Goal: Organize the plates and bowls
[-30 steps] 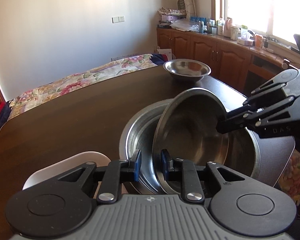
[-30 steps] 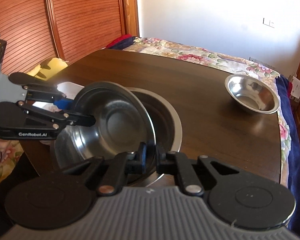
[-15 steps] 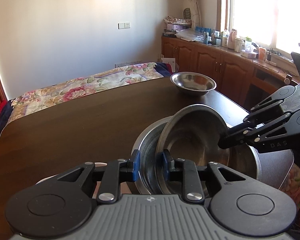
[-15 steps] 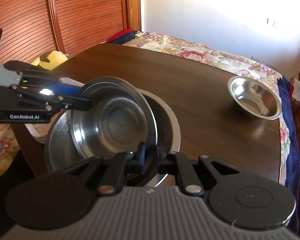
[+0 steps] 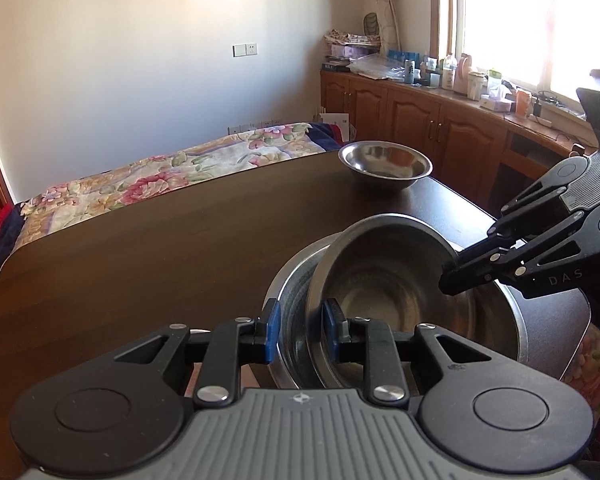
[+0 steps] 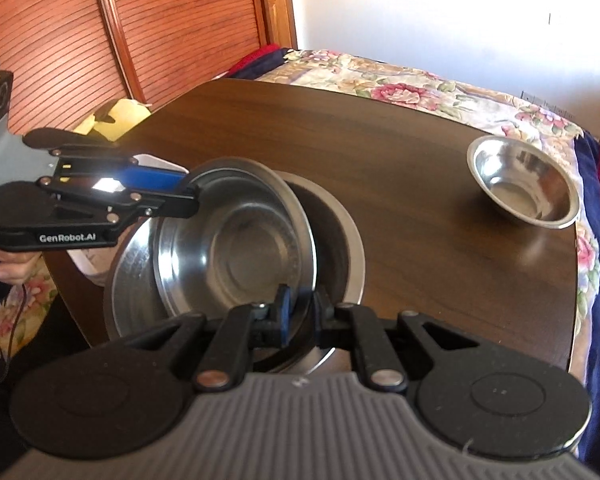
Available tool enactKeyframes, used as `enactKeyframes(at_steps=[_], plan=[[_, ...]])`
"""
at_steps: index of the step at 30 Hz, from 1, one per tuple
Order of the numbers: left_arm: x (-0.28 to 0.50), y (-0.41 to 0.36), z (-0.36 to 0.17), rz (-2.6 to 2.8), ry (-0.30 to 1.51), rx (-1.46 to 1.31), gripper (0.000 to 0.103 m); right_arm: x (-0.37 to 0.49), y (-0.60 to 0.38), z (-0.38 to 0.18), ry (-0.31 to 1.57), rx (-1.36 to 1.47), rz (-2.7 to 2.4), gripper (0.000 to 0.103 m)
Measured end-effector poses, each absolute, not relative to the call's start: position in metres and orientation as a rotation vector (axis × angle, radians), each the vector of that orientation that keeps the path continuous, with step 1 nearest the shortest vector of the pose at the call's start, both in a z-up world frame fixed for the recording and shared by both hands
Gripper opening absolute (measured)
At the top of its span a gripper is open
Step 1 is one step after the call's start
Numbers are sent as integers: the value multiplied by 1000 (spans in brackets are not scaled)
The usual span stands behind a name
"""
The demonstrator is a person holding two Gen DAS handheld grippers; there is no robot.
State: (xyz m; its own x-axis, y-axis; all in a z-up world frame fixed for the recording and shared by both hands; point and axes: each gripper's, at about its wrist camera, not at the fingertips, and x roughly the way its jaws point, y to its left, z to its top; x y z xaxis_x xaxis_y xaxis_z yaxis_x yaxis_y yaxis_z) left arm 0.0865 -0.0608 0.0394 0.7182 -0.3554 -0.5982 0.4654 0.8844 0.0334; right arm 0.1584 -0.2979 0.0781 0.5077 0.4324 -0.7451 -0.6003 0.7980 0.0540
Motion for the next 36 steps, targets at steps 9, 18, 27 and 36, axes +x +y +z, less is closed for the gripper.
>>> enactKeyframes(at_steps=[9,18,27,36], plan=[[88,-64,40,-455,620,192,27,153,-299,75,752,-255,609,21],[92,-68,49,-466,595,169,30,150,-309,80,658,-194,583,21],[108,-83,60,-470,564,143,75,154,-331,91,538,-118,516,22],[127,-102,70,-472,571,138,96,171,-362,91,495,-57,415,53]])
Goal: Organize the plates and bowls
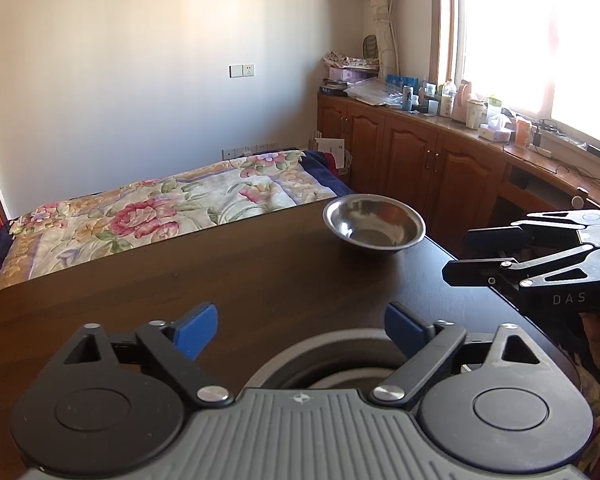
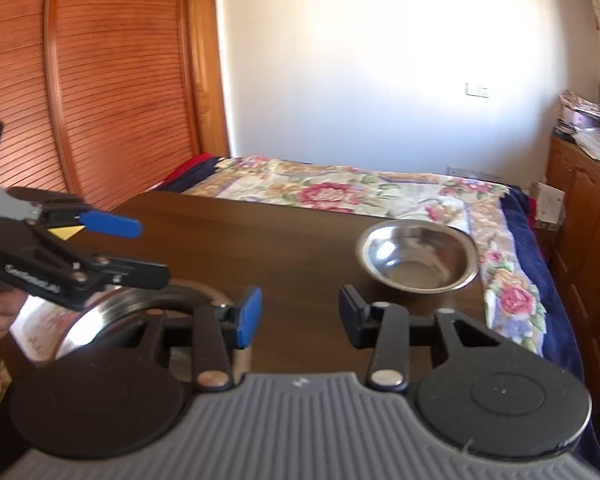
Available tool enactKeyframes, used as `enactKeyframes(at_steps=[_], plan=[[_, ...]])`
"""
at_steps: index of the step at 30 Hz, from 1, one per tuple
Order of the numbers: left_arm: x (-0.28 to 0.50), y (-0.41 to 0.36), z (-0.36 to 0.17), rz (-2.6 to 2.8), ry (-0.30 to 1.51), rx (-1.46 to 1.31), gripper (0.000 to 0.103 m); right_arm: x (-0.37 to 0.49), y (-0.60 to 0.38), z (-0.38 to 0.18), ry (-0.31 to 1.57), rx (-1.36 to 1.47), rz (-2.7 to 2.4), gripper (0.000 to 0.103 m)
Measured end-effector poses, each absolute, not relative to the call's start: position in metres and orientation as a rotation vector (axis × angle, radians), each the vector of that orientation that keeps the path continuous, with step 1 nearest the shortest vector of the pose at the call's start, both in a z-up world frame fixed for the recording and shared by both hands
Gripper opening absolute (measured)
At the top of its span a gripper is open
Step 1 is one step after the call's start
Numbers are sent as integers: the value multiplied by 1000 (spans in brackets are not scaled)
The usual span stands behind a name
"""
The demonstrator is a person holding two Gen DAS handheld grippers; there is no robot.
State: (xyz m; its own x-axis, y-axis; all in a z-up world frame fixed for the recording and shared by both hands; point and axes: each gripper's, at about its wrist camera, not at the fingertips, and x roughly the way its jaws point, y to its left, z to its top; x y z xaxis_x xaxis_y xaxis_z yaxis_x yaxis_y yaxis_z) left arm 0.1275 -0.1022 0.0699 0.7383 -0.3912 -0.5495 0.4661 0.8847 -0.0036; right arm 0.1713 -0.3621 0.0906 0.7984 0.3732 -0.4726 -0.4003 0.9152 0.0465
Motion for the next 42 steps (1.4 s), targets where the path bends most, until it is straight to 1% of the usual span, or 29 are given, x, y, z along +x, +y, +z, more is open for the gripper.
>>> enactKeyframes(at_steps=[5,7,8,9,12,16,18,19,22,24,25,30,33,37,38,42], plan=[[141,-109,75,-483,581,137,97,184,-377,88,478,-55,348,69],[147,-114,77,-489,583,139,97,191,-383,87,474,-42,326,78],[150,-117,78,-492,583,146,97,194,-386,87,473,-35,320,83],[153,-121,79,-497,581,154,97,198,-389,86,470,-30,315,86],[162,-131,83,-520,577,167,96,207,-395,86,461,-29,298,90],[176,-144,86,-556,582,169,91,220,-402,84,453,-27,284,91],[182,-153,87,-567,578,184,87,226,-406,82,453,-27,279,91],[186,-158,87,-572,576,190,86,230,-408,80,454,-24,277,91],[197,-171,84,-584,586,204,81,240,-413,74,461,-16,269,90],[204,-180,82,-584,591,217,75,245,-416,71,469,-7,270,87],[208,-184,81,-587,595,220,74,248,-418,69,474,-5,269,85],[228,-200,74,-591,626,220,63,262,-427,62,498,7,262,71],[241,-209,68,-578,645,229,58,269,-433,59,508,25,262,64],[258,-215,60,-567,687,212,53,278,-441,54,520,58,265,58],[261,-216,57,-564,696,210,52,279,-443,52,524,66,267,55],[273,-222,49,-549,722,213,50,283,-448,48,538,92,274,51]])
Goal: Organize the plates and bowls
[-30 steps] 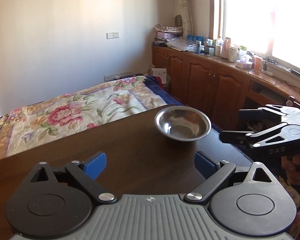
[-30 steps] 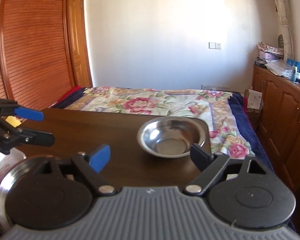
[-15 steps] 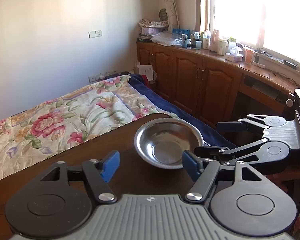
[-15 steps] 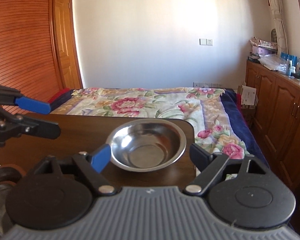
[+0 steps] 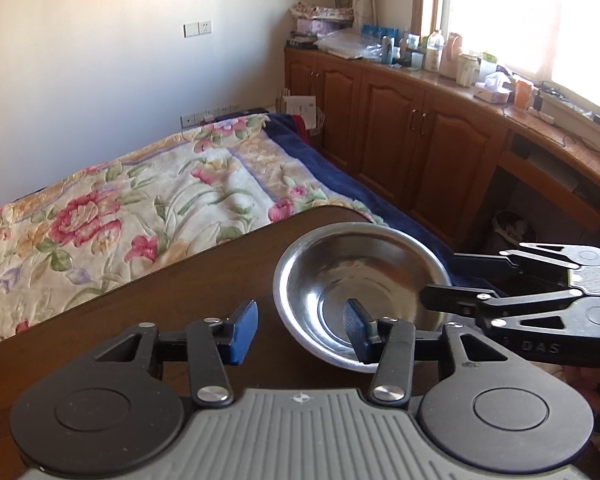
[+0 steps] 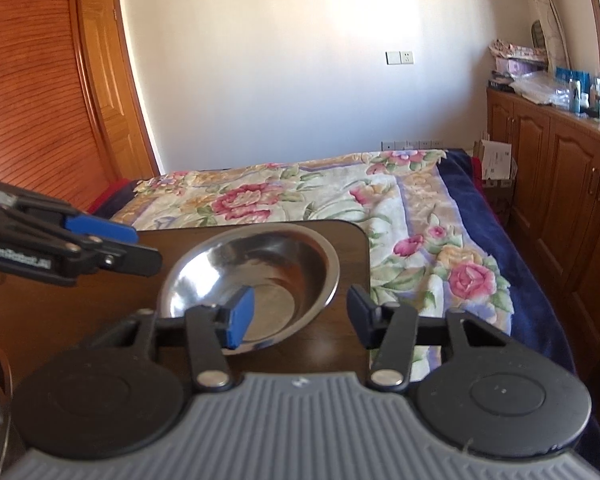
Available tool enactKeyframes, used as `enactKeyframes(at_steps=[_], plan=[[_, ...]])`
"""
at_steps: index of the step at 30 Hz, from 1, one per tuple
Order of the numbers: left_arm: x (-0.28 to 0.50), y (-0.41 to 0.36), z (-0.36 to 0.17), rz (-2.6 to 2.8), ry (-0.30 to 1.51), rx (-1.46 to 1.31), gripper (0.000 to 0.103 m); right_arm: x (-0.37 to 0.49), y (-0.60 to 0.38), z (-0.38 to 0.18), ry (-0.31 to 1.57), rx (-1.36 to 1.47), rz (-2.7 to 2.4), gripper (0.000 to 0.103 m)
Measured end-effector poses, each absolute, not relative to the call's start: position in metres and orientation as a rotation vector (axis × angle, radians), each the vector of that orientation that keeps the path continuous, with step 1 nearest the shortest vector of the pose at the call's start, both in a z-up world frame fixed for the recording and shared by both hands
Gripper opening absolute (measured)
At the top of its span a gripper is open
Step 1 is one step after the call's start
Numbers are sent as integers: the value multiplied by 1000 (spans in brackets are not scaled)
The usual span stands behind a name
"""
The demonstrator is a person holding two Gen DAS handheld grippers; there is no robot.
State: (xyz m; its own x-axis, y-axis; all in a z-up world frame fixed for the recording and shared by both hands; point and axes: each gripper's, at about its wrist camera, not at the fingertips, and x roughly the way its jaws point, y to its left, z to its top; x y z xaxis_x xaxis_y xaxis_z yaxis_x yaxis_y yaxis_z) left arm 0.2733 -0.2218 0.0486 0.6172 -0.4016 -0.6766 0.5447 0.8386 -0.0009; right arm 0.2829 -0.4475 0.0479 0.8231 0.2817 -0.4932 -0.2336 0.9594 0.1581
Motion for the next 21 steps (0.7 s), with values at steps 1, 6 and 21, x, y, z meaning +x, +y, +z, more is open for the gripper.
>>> enactKeyframes(at_steps=[1,6,21], plan=[[276,-223,47,-546,731,211,50,283,-448,47,543,97,277,49],[286,-226,37,-525,775,213,48,286,-452,43,561,130,292,46],[307,-225,23,-516,853,173,27,290,-453,39,589,174,325,33]])
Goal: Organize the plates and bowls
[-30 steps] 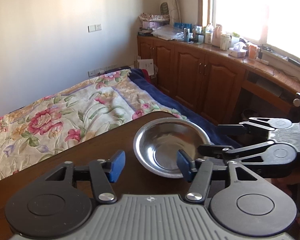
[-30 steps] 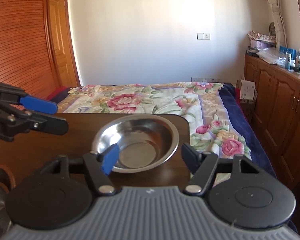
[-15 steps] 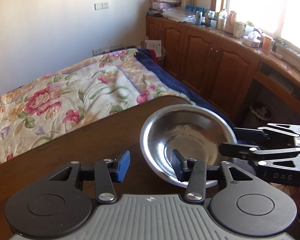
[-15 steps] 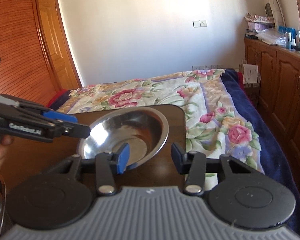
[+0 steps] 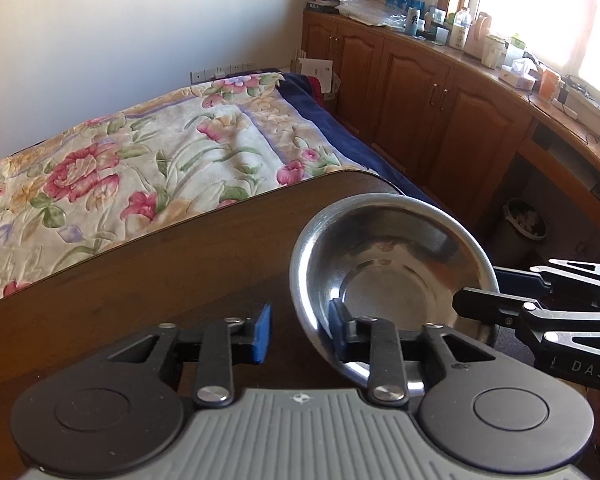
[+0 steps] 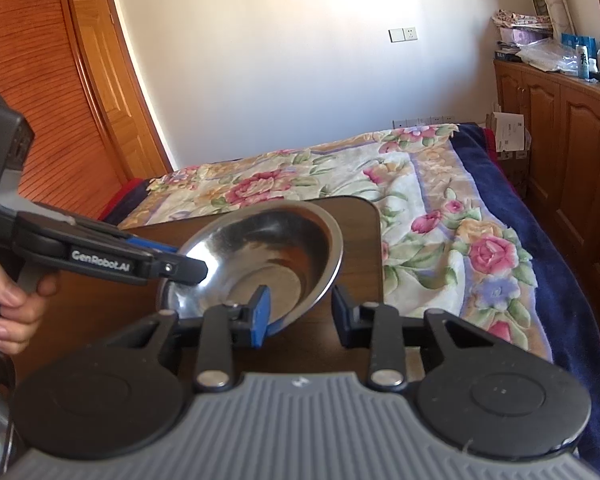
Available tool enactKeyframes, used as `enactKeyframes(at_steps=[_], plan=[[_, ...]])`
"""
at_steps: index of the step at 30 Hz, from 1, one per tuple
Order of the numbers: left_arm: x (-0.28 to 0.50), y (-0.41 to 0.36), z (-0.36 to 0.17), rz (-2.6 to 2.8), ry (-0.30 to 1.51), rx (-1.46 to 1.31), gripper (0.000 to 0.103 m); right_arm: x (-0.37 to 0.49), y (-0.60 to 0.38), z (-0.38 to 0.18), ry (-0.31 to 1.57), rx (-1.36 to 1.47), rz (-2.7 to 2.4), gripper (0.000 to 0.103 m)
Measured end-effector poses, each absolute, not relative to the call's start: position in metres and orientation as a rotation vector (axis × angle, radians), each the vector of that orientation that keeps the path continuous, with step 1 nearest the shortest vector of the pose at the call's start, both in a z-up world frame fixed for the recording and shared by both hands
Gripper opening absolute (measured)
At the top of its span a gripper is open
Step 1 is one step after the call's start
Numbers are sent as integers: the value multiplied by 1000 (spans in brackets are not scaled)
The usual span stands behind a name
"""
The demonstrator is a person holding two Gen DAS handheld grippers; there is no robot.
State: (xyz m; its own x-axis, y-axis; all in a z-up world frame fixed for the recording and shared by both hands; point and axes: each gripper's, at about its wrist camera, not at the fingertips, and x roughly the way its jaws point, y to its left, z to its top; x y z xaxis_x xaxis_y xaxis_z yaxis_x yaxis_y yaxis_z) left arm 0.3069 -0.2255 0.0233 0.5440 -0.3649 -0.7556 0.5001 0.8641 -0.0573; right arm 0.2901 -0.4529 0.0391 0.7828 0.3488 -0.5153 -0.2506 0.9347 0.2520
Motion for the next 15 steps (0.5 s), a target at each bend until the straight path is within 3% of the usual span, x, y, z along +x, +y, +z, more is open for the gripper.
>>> enactKeyframes(at_steps=[2,15], plan=[[306,-226,23,-517,858,170,19,292,-452,40,594,180,332,28],[289,-219,41,-525,828,152,17,290,-451,43,606,202,327,15]])
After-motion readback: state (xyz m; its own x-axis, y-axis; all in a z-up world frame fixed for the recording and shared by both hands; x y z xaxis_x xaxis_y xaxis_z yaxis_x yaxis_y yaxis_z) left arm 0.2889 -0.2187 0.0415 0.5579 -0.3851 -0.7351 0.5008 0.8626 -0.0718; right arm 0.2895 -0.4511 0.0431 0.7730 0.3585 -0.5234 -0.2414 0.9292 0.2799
